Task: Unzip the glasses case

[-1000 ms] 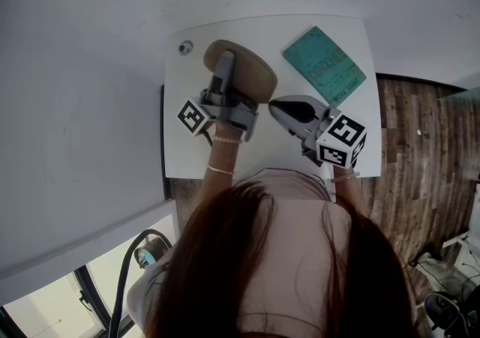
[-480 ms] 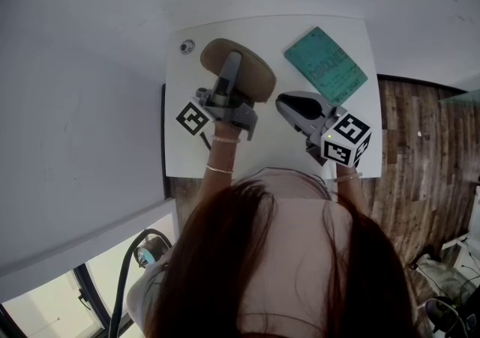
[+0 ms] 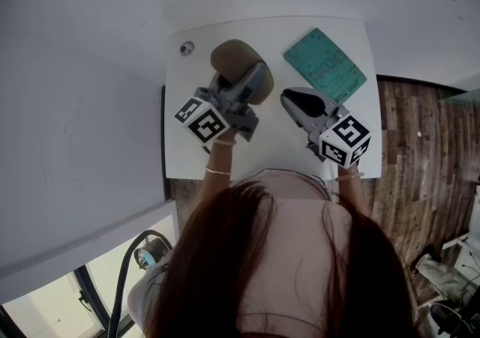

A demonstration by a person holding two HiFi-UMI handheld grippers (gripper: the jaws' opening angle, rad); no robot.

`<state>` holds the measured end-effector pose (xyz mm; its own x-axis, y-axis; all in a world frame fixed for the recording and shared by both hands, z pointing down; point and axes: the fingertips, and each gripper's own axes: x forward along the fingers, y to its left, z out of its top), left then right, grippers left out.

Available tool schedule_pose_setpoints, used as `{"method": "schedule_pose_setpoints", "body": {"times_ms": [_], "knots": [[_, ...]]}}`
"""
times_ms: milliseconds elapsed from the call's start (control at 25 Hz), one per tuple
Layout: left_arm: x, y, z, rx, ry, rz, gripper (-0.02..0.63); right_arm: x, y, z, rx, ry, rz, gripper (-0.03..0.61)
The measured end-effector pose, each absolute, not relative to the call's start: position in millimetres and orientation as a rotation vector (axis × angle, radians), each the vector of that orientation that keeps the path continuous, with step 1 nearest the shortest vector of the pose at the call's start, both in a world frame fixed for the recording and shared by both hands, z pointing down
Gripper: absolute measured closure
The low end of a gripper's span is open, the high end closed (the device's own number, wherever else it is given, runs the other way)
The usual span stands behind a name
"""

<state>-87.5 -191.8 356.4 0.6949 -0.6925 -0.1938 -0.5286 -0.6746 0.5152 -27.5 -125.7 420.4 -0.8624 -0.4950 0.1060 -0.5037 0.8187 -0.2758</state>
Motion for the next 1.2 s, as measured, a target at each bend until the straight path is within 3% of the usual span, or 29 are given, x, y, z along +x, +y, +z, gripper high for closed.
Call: {"method": "schedule_pose_setpoints", "body": {"times_ms": [1200], "knots": [[-77,-176,376,2.831,-1.323,0.099,0.318,13,-149,400,1.08,-2.919,0.251,0.572]]}}
